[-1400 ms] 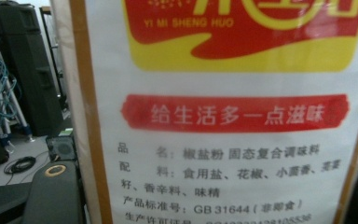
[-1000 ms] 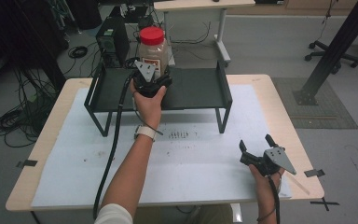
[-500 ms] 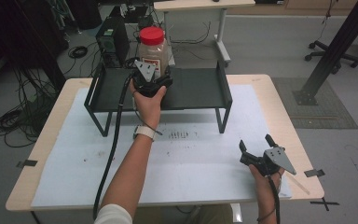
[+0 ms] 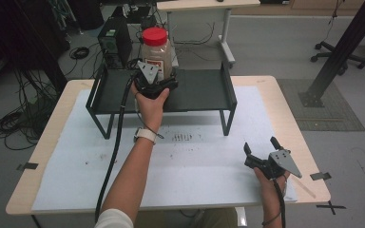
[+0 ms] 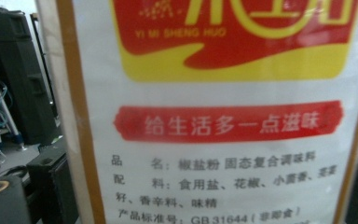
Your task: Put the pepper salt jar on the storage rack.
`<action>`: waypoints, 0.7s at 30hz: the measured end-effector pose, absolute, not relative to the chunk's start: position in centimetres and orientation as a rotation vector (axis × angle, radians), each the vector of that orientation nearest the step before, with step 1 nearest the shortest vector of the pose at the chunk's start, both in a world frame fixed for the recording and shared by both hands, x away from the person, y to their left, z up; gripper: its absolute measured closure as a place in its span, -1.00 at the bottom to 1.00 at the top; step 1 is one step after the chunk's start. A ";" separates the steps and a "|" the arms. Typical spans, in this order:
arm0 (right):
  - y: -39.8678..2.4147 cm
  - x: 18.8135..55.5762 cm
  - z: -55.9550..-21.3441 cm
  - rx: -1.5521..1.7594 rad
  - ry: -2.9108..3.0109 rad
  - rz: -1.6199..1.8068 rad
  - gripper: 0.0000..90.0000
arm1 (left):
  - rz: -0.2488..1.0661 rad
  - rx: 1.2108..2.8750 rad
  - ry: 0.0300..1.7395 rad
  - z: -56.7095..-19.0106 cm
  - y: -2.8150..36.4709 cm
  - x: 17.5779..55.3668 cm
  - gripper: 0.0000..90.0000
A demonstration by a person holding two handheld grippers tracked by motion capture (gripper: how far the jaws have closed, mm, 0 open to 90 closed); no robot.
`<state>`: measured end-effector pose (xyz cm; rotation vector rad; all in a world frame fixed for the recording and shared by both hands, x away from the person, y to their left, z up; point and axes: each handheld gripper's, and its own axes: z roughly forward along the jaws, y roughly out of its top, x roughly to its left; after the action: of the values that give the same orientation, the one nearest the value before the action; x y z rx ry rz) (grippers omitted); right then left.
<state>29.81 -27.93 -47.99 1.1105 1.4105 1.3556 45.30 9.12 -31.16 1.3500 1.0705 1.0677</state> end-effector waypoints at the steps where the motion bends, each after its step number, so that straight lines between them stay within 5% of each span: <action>1: -27.9 29.8 -48.0 1.110 1.410 1.356 -0.97 | 1.068 1.350 1.071 -31.2 9.1 45.3 -0.92; 21: -27.9 29.8 -48.0 1.109 1.411 1.356 -0.97 | 1.070 1.345 1.044 -30.5 9.1 44.5 -0.97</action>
<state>29.81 -27.91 -47.99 1.1092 1.4109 1.3557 44.47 9.08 -30.51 1.3451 1.0441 1.0699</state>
